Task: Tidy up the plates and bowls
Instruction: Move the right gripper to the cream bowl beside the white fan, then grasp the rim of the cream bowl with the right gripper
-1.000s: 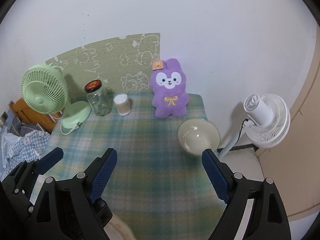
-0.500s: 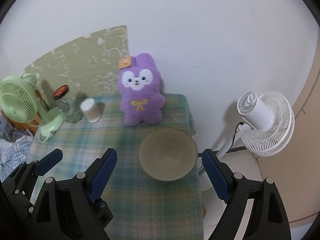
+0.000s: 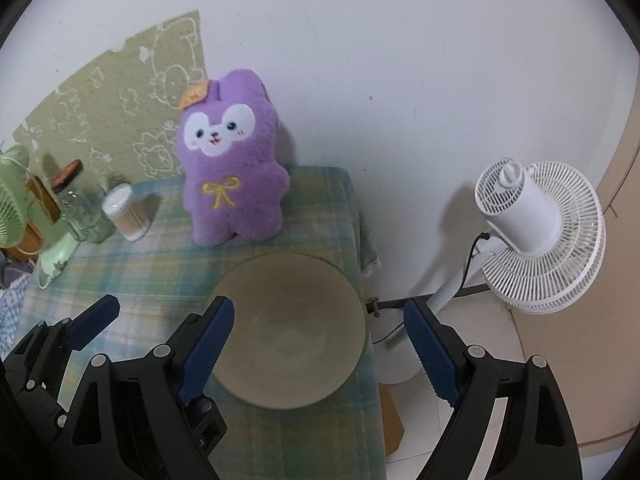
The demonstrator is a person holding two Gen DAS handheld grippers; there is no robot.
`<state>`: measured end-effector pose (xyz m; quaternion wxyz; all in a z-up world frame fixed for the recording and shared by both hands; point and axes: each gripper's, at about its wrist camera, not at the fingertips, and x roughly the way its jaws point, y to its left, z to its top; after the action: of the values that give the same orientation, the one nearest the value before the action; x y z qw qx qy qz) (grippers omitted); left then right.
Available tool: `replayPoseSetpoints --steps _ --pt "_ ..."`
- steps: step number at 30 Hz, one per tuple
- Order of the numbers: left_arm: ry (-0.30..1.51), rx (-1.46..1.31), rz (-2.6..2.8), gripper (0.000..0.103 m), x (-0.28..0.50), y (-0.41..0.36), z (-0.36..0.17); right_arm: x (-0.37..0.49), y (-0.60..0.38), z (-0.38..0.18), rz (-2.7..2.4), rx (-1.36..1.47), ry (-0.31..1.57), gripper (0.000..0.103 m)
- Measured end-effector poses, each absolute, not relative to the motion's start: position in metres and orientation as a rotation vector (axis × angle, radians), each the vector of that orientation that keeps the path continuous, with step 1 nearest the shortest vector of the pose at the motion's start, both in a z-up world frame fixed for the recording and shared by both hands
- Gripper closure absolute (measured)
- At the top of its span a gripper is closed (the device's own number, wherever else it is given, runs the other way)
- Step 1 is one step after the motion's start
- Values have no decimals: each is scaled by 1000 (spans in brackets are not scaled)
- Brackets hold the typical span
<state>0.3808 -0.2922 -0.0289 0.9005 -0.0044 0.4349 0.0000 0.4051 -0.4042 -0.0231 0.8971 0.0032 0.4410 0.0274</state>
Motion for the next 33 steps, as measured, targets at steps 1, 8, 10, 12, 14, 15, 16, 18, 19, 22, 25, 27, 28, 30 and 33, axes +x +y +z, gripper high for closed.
replayPoseSetpoints --steps 1,8,10,12,14,15,16,18,19,22,25,27,28,30,33 --pt "905 -12 -4 30 384 -293 -34 408 -405 -27 56 5 920 14" --pt "948 -7 -30 50 401 -304 -60 418 -411 -52 49 7 957 14" --pt "963 0 -42 54 404 -308 -66 420 -413 -59 50 10 967 14" --pt "982 3 -47 66 407 -310 -72 423 -415 -63 46 15 975 14" --pt "995 1 -46 72 409 -311 -76 425 -418 -67 48 27 979 14" --pt "996 -1 -50 76 410 -312 -78 426 -419 -69 52 33 976 14" --pt "993 3 -46 77 411 -312 -78 426 -419 -70 51 34 973 14" --pt "994 8 -42 84 412 -312 -79 428 -421 -72 44 38 968 20" --pt "997 6 -38 85 413 -312 -80 428 -422 -72 44 45 966 28" --pt "1006 6 -47 89 417 -313 -82 433 -425 -78 52 65 995 47" --pt "1002 27 -47 90 418 -316 -83 437 -427 -83 49 69 1015 63" --pt "1002 32 -49 89 418 -316 -83 438 -426 -84 51 63 1015 72" --pt "1002 37 -50 89 419 -316 -83 439 -425 -84 46 58 1016 74" --pt "1003 43 -52 89 420 -317 -83 440 -425 -85 33 59 1018 76" --pt "1005 48 -54 89 420 -317 -83 439 -427 -85 7 61 1020 81"
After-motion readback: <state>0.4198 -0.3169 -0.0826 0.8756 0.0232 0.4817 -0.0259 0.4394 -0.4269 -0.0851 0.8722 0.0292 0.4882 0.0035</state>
